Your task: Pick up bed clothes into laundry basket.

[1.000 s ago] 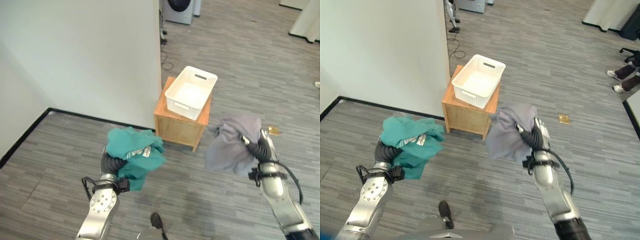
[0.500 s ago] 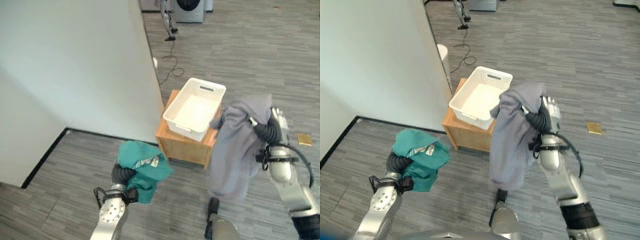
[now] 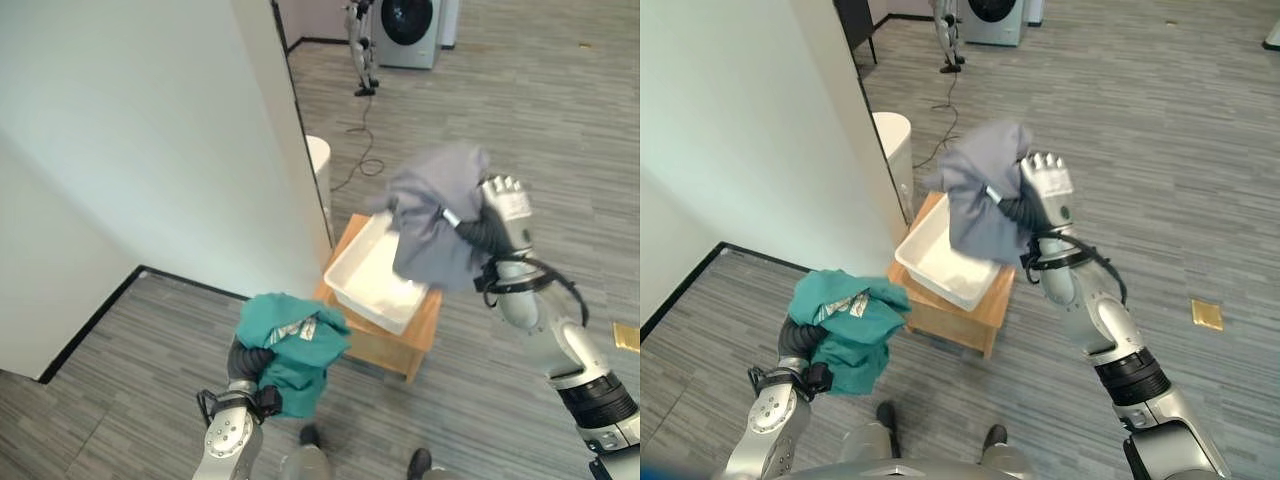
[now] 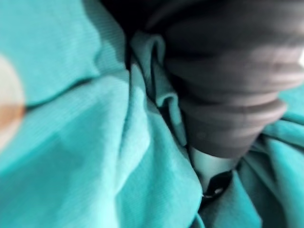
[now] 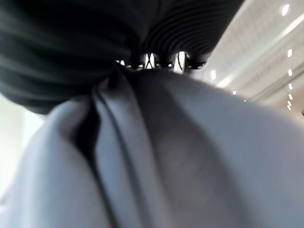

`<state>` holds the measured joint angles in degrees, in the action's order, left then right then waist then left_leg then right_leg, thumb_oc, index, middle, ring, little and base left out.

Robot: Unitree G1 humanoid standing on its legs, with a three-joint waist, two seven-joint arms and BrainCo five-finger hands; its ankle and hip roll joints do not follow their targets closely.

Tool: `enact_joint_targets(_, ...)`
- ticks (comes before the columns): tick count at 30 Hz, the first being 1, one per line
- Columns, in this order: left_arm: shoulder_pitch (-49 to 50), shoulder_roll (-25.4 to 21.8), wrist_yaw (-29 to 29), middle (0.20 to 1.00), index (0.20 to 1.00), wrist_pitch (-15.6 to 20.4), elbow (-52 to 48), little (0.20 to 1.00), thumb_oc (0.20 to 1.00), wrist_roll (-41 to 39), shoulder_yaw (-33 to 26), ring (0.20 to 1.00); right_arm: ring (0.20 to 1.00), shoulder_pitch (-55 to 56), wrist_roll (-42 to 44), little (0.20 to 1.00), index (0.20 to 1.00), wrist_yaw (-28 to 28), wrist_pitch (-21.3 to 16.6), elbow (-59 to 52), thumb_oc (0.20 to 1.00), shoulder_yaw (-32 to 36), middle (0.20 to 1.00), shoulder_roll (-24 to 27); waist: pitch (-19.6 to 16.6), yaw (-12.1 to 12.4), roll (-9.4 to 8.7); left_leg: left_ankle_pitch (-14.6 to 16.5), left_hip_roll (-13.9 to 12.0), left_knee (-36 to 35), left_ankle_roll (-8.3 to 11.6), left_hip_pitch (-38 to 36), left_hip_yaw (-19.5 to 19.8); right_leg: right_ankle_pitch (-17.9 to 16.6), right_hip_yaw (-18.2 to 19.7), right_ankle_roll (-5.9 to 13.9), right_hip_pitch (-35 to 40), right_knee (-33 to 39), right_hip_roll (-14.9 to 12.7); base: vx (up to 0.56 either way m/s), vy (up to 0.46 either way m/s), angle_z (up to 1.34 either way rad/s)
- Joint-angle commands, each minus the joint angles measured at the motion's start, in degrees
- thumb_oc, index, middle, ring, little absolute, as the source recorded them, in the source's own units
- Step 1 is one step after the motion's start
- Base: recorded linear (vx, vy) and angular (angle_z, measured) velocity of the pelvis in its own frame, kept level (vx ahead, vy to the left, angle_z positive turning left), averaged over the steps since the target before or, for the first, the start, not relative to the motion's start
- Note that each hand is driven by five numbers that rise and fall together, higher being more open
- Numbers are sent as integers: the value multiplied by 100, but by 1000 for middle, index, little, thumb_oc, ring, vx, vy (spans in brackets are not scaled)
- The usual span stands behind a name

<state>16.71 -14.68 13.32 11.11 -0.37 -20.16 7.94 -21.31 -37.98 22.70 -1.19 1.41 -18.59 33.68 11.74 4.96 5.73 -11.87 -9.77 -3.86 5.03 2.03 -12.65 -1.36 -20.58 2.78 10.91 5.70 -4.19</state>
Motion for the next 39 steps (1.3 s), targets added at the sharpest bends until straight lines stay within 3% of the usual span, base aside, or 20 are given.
enact_joint_targets(1,23,-409,-91,200,200,522,-697,200,200,-375,-218,200,200,-1134,-171,200,200,218,124,381,200,-284,200,45,-153,193,-246,661,-14,41,342,-733,-133,332,183,511,-327,-70,-397,76,-6,-7)
enact_joint_targets(10,21,-702,-400,200,200,477,-418,200,200,-675,-194,200,200,-2148,-42,200,200,23,336,2235,200,-1097,200,72,-192,495,-270,621,23,-87,390,-823,-164,285,1,570,-278,-70,-479,89,-14,9)
enact_joint_targets(18,63,-854,-522,200,200,432,-244,200,200,-802,-192,200,200,-2823,-98,200,200,-72,457,3317,200,-1480,200,358,-127,593,-266,614,82,-114,391,-594,-63,268,-139,630,-414,-70,-537,35,11,12)
enact_joint_targets(25,-180,-958,-531,200,200,490,-86,200,200,-876,-132,200,200,-3132,102,200,200,-67,522,4159,200,-1599,200,374,17,681,-301,529,112,-114,434,35,144,185,-254,656,-895,-70,-569,-9,1,10)
enact_joint_targets(26,-337,-1022,-593,200,200,504,-34,200,200,-963,17,200,200,-3307,251,200,200,-85,583,4826,200,-1650,200,463,115,756,-299,452,112,-114,532,311,258,210,-349,670,-1045,-70,-585,-16,-12,21)
enact_joint_targets(32,-681,-1108,-553,200,200,598,67,200,200,-1029,185,200,200,-3912,761,200,200,70,638,5846,200,-1642,200,787,244,826,-281,271,119,-114,660,1006,462,180,-544,686,-1487,-70,-639,-22,-14,30)
enact_joint_targets(33,-719,-1105,-539,200,200,613,98,200,200,-1024,189,200,893,-3966,833,893,893,85,634,5988,893,-1645,893,856,256,836,-276,252,121,-114,671,1077,465,177,-550,694,-1554,-70,-655,-13,11,13)
enact_joint_targets(34,-725,-1102,-539,200,200,615,103,200,200,-1024,191,200,1000,-3975,836,1000,1000,87,629,5996,1000,-1650,1000,858,251,837,-275,250,121,-114,670,1087,465,176,-550,693,-1564,-70,-654,0,0,0)
enact_joint_targets(39,-770,-1061,-598,200,200,634,113,200,200,-1045,167,200,1000,-4090,1005,1000,1000,51,661,6459,1000,-1731,1000,913,300,916,-241,251,139,-114,667,1105,465,202,-567,715,-1502,-70,-693,21,12,8)
